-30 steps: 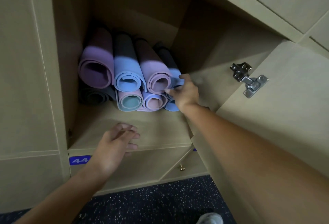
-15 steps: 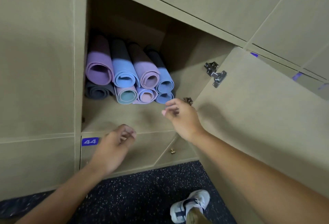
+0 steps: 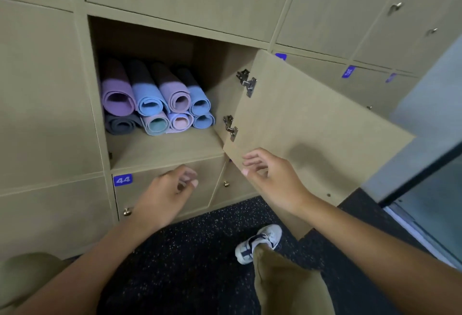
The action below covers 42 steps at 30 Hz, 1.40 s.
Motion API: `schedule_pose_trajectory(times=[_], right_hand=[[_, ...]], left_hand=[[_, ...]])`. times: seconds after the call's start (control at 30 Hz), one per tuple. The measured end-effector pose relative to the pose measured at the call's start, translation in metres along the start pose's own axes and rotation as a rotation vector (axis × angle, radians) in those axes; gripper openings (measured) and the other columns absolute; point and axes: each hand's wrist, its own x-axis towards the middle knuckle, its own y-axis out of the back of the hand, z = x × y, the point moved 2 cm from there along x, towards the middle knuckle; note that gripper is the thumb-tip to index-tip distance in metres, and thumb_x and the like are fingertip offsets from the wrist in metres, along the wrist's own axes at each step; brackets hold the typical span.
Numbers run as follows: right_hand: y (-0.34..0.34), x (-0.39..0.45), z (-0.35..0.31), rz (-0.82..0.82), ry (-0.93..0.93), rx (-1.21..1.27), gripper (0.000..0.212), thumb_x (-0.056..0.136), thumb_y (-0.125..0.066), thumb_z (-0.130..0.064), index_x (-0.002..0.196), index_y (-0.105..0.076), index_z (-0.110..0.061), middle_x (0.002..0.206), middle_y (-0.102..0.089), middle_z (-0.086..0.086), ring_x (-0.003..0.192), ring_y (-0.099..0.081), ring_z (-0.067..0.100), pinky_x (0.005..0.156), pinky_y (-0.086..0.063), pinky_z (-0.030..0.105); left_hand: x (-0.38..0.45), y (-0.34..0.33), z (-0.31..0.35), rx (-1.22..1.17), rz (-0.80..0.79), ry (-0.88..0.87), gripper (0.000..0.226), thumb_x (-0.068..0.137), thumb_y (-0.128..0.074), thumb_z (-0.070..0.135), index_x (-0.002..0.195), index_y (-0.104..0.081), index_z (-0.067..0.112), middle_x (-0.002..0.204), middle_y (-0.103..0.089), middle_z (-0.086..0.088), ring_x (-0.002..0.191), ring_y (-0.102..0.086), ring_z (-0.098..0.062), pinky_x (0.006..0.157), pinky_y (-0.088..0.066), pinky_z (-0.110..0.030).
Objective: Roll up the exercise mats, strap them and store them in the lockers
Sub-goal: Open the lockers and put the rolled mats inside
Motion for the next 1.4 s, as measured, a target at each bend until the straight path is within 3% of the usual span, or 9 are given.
schedule_pose_trajectory(times=[0.1,0.3,0.47,0.6,0.7,0.9,1.17,1.27,1.4], right_hand=[[0.003,-0.031,0.022,0.003,-0.042,0.024,0.023,0.098,-0.065,-0.029,0.121,-0.064,-0.028,0.112,-0.067,-0.021,0.098,-0.063,-0.007,0.080,-0.044,0.007],[-0.011,-0.085,0.067,0.033,-0.129,0.124,0.019,0.098,-0.067,-0.025,0.116,-0.065,-0.028,0.108,-0.066,-0.016,0.092,-0.061,-0.006,0.080,-0.044,0.009],[0.000,-0.111,0.075,0.041,-0.139,0.116,0.024,0.099,-0.064,-0.029,0.123,-0.064,-0.028,0.115,-0.065,-0.020,0.100,-0.060,-0.011,0.088,-0.043,0.008],[0.023,-0.127,0.080,0.075,-0.132,0.103,0.024,0.099,-0.064,-0.030,0.122,-0.064,-0.028,0.115,-0.067,-0.019,0.103,-0.062,-0.006,0.093,-0.048,0.016],[0.041,-0.141,0.090,0.099,-0.149,0.075,0.026,0.098,-0.064,-0.033,0.123,-0.063,-0.028,0.116,-0.066,-0.020,0.102,-0.062,-0.005,0.092,-0.050,0.021],[0.060,-0.173,0.113,0.127,-0.164,-0.067,0.027,0.099,-0.064,-0.030,0.127,-0.062,-0.029,0.117,-0.066,-0.022,0.104,-0.060,-0.005,0.090,-0.049,0.017],[0.057,-0.192,0.133,0.145,-0.166,-0.105,0.023,0.100,-0.062,-0.031,0.123,-0.064,-0.030,0.118,-0.065,-0.022,0.105,-0.059,-0.005,0.090,-0.049,0.015],[0.049,-0.188,0.135,0.161,-0.167,-0.056,0.021,0.099,-0.064,-0.030,0.120,-0.065,-0.033,0.114,-0.066,-0.023,0.104,-0.059,-0.005,0.085,-0.047,0.012],[0.035,-0.177,0.129,0.151,-0.143,0.000,0.019,0.099,-0.064,-0.031,0.118,-0.066,-0.033,0.110,-0.066,-0.022,0.103,-0.060,-0.003,0.086,-0.053,0.024]], left_hand=[[-0.004,0.001,0.043,0.039,-0.032,-0.096,0.014,0.102,-0.057,0.036,0.114,-0.063,0.032,0.104,-0.067,0.020,0.092,-0.061,0.008,0.078,-0.046,-0.012],[0.019,-0.010,0.148,0.097,-0.057,-0.438,0.023,0.099,-0.062,0.035,0.121,-0.062,0.029,0.115,-0.066,0.016,0.101,-0.063,-0.005,0.093,-0.052,-0.037],[0.052,-0.044,0.254,0.177,-0.106,-0.764,0.053,0.099,-0.057,0.042,0.148,-0.049,0.023,0.148,-0.053,0.003,0.133,-0.049,-0.018,0.112,-0.039,-0.038],[0.075,-0.085,0.306,0.382,-0.161,-0.854,0.065,0.101,-0.055,0.047,0.159,-0.033,0.026,0.165,-0.034,0.001,0.152,-0.029,-0.024,0.121,-0.029,-0.042],[0.080,-0.110,0.327,0.550,-0.179,-0.910,0.067,0.103,-0.051,0.050,0.160,-0.030,0.021,0.166,-0.031,-0.003,0.155,-0.024,-0.022,0.123,-0.023,-0.039],[0.073,-0.121,0.336,0.582,-0.132,-0.912,0.064,0.100,-0.052,0.057,0.150,-0.044,0.018,0.145,-0.053,-0.006,0.133,-0.049,-0.026,0.107,-0.037,-0.036],[0.036,-0.069,0.289,0.469,-0.104,-0.941,0.059,0.097,-0.053,0.058,0.140,-0.051,0.019,0.141,-0.057,-0.002,0.130,-0.052,-0.021,0.104,-0.039,-0.032],[0.020,-0.037,0.271,0.490,-0.048,-0.915,0.054,0.097,-0.047,0.060,0.129,-0.057,0.018,0.128,-0.063,0.000,0.118,-0.059,-0.020,0.097,-0.046,-0.037],[0.000,0.011,0.246,0.574,0.069,-0.860,0.047,0.095,-0.049,0.057,0.111,-0.061,0.015,0.108,-0.066,0.000,0.096,-0.064,-0.021,0.080,-0.050,-0.041]])
